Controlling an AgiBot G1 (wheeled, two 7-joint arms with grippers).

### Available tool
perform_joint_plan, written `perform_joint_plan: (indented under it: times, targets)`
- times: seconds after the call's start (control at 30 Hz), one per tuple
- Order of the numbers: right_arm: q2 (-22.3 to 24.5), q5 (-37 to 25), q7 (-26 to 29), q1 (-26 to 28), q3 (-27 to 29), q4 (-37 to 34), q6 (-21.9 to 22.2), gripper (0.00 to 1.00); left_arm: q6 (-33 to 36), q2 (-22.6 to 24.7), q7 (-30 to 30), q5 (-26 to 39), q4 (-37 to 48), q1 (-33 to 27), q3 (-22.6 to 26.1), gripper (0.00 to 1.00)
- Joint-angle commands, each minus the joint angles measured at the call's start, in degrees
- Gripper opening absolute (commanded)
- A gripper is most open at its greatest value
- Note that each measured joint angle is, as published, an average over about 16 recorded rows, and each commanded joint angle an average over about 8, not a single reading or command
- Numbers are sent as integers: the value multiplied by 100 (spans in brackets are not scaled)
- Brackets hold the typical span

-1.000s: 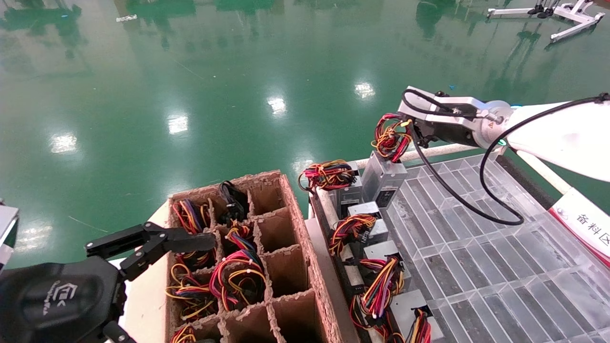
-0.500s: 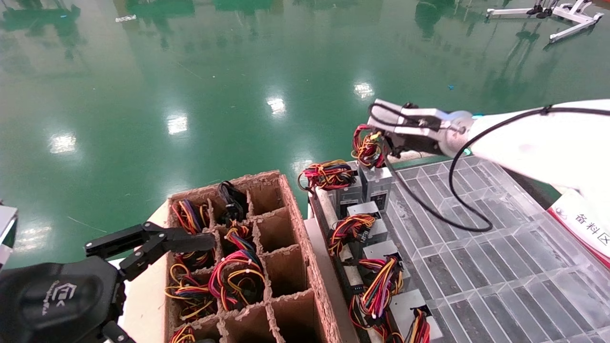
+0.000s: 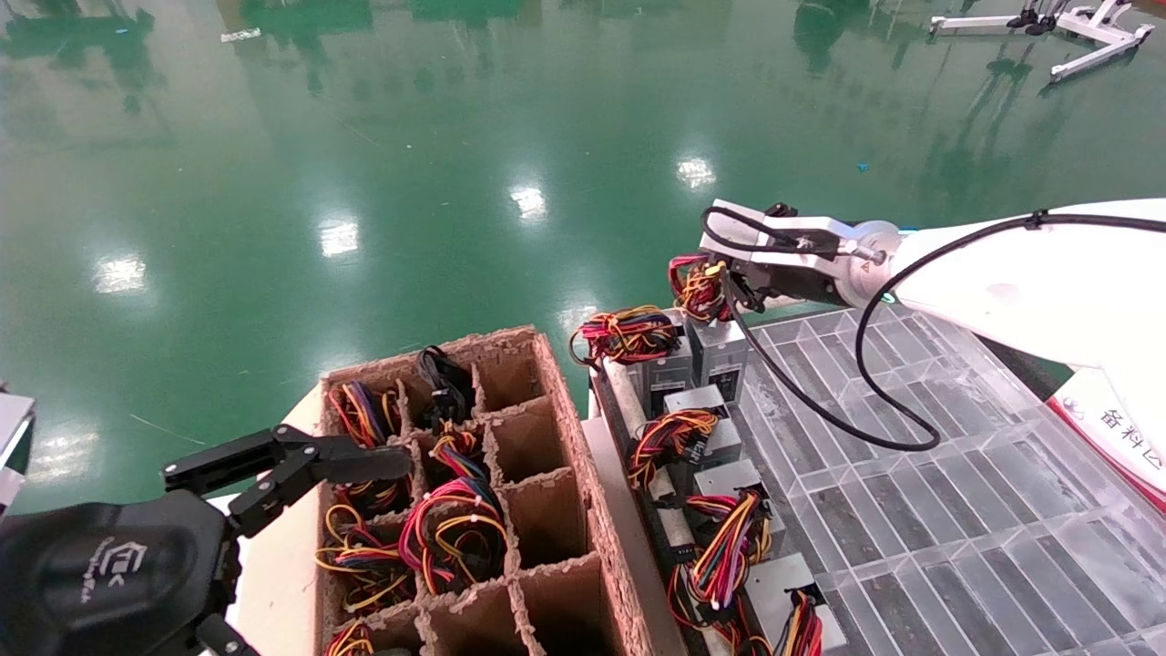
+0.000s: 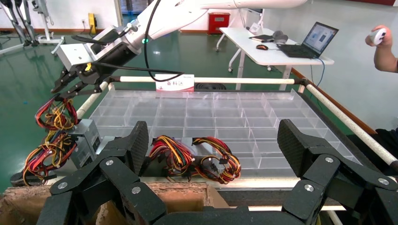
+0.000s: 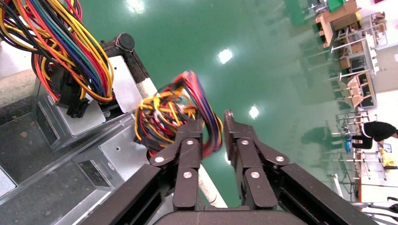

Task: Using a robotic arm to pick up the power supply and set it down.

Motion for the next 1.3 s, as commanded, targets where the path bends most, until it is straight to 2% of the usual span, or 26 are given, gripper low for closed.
perform_joint_plan:
  times: [0.03, 0.23, 0.5, 0.67, 0.83, 1.3]
  targets:
    - [1, -3, -10, 2, -2, -6, 6, 100, 0, 0, 0, 0, 0, 0, 0, 100]
    - [86, 76, 166, 96, 53, -16, -226, 100, 0, 0, 0, 0, 0, 0, 0, 100]
    - [353, 334, 1001, 500, 237, -253, -1358, 100, 0, 0, 0, -1, 2, 0, 0, 100]
    - [453, 374, 1174, 587, 283, -263, -1633, 100, -1, -1, 0, -2, 3, 0, 0, 100]
    - [651, 501, 1327, 336, 480, 109, -1832, 100, -1, -1, 1, -3, 3, 1, 0, 100]
    - [1511, 1079, 2058, -906, 1377, 1890, -2558, 100, -1, -1, 1, -4, 4, 0, 0, 100]
